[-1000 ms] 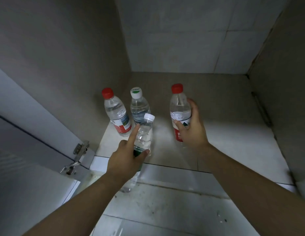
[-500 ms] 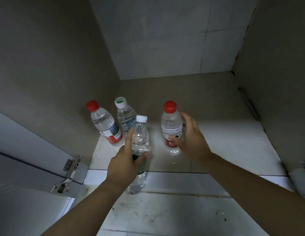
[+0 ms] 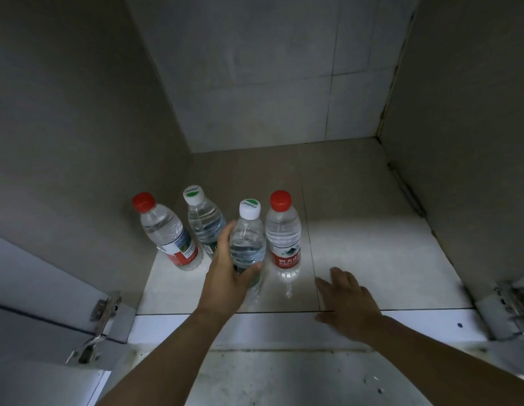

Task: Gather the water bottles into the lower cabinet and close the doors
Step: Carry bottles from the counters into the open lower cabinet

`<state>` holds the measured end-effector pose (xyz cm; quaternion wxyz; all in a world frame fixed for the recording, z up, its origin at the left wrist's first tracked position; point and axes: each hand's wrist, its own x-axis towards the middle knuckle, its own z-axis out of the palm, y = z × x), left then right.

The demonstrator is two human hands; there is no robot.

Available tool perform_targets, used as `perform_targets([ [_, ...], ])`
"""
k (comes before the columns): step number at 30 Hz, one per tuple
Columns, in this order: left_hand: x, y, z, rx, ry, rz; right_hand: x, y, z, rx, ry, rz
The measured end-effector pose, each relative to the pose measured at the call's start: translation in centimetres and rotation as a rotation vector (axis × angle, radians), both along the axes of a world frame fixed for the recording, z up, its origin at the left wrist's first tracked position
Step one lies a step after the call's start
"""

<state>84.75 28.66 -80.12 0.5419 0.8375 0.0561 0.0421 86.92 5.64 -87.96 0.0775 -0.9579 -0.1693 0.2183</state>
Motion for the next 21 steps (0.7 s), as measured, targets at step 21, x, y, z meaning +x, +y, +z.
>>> perform_targets([
  [21, -3.4, 0.4, 0.2, 0.132, 0.013, 0.107, -1.5, -0.2, 1.7, 0.014, 0.004, 0.031],
])
